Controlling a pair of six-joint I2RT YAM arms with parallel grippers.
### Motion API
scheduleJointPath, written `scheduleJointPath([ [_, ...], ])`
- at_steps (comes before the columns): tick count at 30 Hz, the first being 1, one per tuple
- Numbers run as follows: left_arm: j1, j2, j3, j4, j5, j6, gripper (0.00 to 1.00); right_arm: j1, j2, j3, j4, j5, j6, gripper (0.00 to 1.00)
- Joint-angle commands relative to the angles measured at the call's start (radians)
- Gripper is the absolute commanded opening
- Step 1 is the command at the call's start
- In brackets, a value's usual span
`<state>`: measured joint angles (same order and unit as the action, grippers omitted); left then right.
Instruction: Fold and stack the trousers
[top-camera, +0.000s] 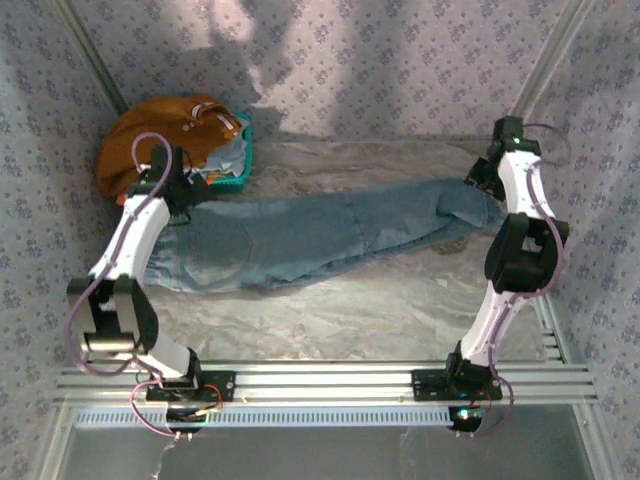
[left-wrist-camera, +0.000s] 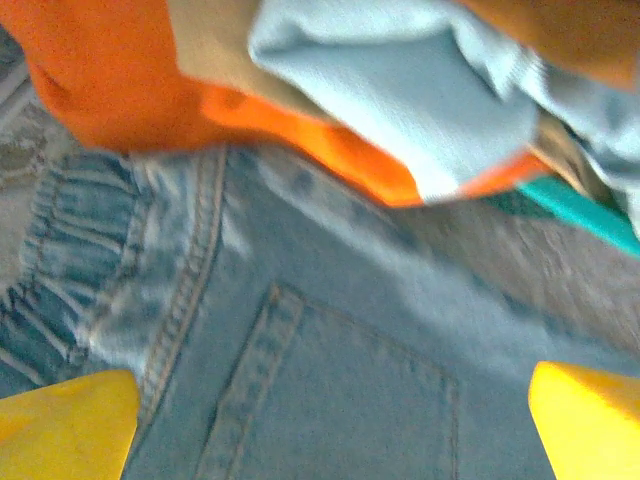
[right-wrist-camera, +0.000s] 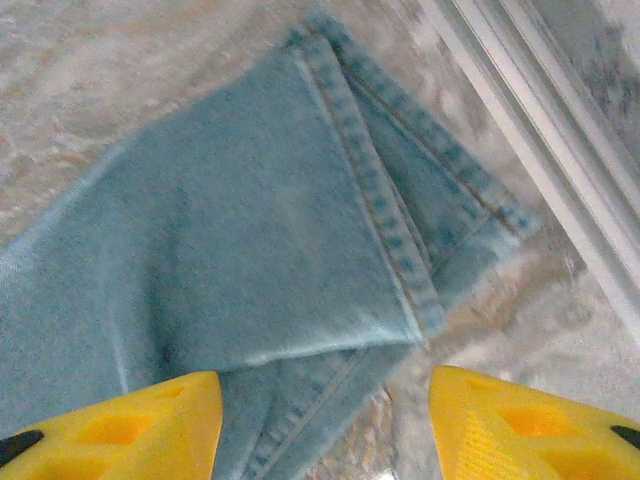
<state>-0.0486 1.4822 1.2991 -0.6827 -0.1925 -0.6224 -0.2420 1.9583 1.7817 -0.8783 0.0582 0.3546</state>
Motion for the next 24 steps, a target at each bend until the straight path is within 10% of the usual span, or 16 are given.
scheduleJointPath([
  [1,-0.083,-0.102,-0.129,-0.027,0.034,-0.026,1.0,-0.128,-0.017,-0.159,0.166,-0.243,0.077,0.58],
  [7,-0.242,-0.207,-0.415,0.067,0.051,-0.137,1.0,-0.196,0.032,-0.221,0.204,-0.385,0.091,0.59],
  [19,-0.242,-0.128,-0.567,0.226,0.114,-0.106,1.0,-0.177,0.196,-0.096,0.171,-0.37,0.155,0.54],
  [24,-0.21,-0.081,-0.584,0.283,0.117,-0.093,0.9,-0.177,0.237,-0.05,0.152,-0.335,0.171,0.29],
])
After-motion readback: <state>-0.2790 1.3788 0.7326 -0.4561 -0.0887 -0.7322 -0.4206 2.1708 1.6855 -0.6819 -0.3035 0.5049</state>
